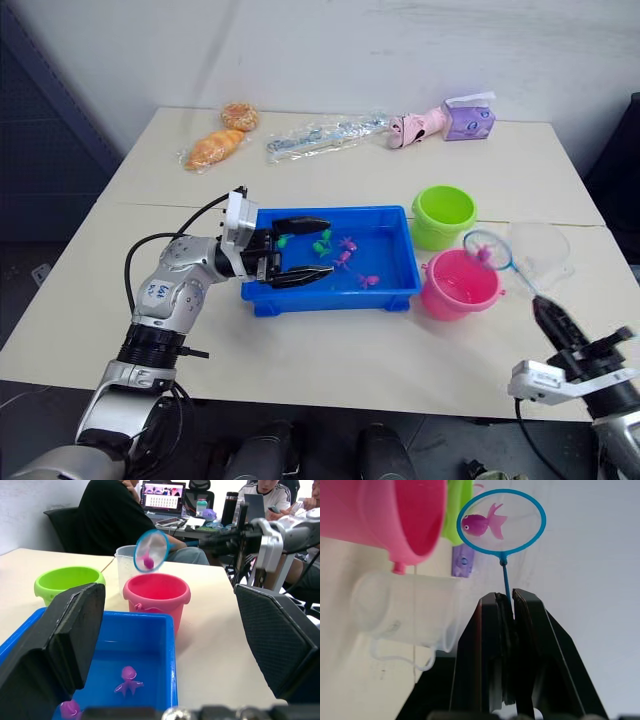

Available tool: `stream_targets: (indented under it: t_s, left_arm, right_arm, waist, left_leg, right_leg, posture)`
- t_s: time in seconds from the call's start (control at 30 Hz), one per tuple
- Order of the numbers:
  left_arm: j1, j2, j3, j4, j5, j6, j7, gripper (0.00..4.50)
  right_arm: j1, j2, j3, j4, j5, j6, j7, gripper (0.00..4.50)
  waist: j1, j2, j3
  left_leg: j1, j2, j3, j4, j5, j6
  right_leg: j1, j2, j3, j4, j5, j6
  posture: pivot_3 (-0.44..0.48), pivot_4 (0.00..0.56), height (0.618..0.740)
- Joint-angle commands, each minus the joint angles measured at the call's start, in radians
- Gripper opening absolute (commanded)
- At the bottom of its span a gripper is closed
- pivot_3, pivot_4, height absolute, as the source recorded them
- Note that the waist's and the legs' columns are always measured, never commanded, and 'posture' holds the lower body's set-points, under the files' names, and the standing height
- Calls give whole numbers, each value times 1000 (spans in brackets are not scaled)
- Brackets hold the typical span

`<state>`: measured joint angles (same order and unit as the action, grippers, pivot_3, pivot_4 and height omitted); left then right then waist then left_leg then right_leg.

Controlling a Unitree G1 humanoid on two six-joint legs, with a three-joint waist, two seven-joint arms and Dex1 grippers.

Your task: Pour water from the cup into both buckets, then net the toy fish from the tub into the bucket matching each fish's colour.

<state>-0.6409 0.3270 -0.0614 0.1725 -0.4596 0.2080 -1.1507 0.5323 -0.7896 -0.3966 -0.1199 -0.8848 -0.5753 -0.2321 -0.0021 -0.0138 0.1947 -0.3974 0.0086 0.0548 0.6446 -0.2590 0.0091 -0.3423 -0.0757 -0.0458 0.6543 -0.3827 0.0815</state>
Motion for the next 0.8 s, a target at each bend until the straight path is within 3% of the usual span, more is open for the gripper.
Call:
stream_targets:
  t_s: [0.03,0.43,0.57,0.8]
  left_arm:
    - [-11,-3,5,-18,-4,-9,0,4429]
    - [0,-4,5,-16,-3,-11,-2,4429]
    - [2,-5,-3,-14,0,-13,-8,4429]
    - [-1,-18,5,-5,-1,-23,4,4429]
  right_arm:
    - [-6,7,-44,-44,12,28,-17,0]
    - [9,-5,-175,-69,28,25,-51,0]
    - [4,-5,-5,-34,-14,-19,5,0]
    - [-24,-17,-167,-99,60,46,12,0]
  waist:
    - [1,1,0]
    - [0,1,0]
    - [0,1,0]
    - [-1,3,1]
  left_leg:
    - [0,0,0,0,0,0]
    - [0,0,1,0,0,0]
    - [1,0,1,0,0,0]
    - [1,0,2,1,0,1]
  right_leg:
    - [0,0,0,0,0,0]
    - [0,0,1,0,0,0]
    - [1,0,1,0,0,0]
    - [1,0,2,0,0,0]
  posture:
    - [0,150,740]
    - [0,150,740]
    - [0,150,740]
    - [0,150,740]
